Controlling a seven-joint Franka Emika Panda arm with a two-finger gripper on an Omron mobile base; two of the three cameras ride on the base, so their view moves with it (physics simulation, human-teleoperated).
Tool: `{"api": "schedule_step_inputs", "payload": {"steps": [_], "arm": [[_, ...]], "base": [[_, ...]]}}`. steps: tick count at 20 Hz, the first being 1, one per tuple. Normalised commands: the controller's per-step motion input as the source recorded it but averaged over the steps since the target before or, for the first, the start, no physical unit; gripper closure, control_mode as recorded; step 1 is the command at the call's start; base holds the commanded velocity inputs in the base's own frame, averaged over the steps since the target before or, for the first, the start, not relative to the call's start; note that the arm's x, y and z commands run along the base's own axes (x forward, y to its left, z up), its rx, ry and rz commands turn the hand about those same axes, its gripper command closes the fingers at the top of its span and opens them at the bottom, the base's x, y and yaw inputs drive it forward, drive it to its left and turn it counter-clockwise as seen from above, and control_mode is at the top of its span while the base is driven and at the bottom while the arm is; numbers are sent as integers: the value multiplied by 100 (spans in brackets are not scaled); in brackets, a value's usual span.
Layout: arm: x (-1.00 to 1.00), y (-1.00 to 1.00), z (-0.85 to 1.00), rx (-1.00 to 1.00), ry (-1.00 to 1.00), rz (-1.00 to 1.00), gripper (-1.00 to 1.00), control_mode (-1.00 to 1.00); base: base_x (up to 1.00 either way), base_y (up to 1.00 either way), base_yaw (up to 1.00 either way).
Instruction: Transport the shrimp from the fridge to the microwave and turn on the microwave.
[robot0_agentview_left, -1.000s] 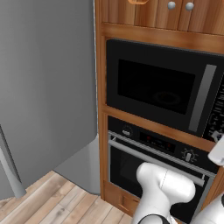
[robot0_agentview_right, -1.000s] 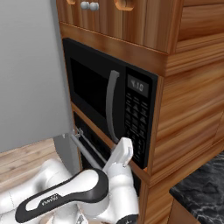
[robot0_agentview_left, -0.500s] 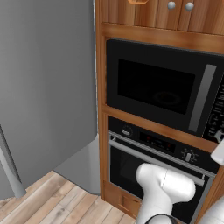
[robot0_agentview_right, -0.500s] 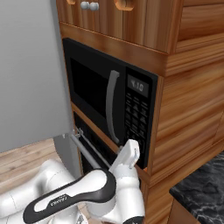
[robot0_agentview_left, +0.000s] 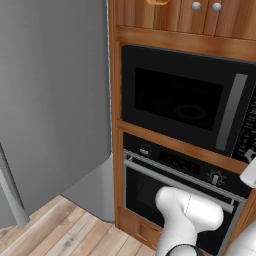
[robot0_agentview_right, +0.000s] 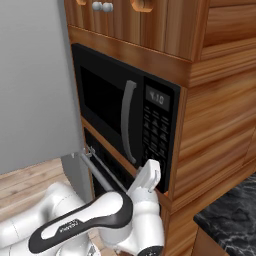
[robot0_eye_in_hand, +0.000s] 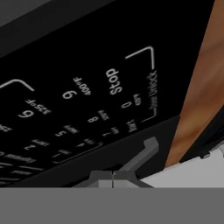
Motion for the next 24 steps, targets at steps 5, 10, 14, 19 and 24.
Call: {"api": "schedule_step_inputs", "payload": {"steps": [5, 10, 14, 19, 24], "arm": [[10, 0, -22, 0, 3, -3, 100, -100], [9, 0, -10, 0, 1, -1, 100, -100], [16, 0, -6, 0, 0, -1, 100, -100], [9, -4, -5, 0, 0, -3, 100, -100], [8, -6, -6, 0, 0, -3, 100, -100]], "base": [[0, 0, 0], [0, 0, 0], [0, 0, 0], [0, 0, 0], [0, 0, 0]]}}
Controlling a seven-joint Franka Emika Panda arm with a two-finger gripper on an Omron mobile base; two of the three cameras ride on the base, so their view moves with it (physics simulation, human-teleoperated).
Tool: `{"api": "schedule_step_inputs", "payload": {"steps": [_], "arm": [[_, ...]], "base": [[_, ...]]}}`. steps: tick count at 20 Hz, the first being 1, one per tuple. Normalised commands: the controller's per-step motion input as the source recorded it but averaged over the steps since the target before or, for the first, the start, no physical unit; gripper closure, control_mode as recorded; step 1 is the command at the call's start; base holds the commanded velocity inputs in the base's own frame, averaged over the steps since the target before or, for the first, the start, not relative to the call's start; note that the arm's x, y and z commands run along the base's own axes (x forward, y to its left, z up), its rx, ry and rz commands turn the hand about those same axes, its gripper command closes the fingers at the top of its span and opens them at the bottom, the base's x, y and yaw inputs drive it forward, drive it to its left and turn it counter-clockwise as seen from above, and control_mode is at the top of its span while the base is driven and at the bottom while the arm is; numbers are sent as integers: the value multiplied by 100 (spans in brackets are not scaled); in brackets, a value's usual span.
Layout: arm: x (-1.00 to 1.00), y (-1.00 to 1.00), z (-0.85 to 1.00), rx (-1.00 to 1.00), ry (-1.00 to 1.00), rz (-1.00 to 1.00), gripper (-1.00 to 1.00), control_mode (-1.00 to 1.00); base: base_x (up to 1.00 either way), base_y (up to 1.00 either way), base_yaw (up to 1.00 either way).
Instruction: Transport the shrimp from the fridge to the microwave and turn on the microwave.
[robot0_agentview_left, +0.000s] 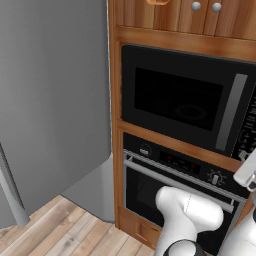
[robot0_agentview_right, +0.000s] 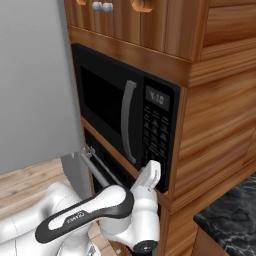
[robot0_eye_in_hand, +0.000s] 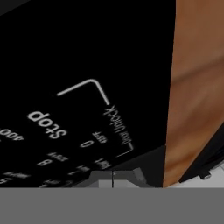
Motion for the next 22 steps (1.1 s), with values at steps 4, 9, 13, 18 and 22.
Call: {"api": "schedule_step_inputs", "payload": {"steps": [4, 9, 13, 18, 22], "arm": [[10, -7, -7, 0, 0, -2, 100, -100], [12, -8, -10, 0, 0, -2, 100, -100], [14, -12, -11, 0, 0, -1, 100, -100], [21, -19, -10, 0, 0, 0, 100, -100], [49, -17, -14, 0, 0, -5, 100, -100]], "base": [[0, 0, 0], [0, 0, 0], [0, 0, 0], [0, 0, 0], [0, 0, 0]]}}
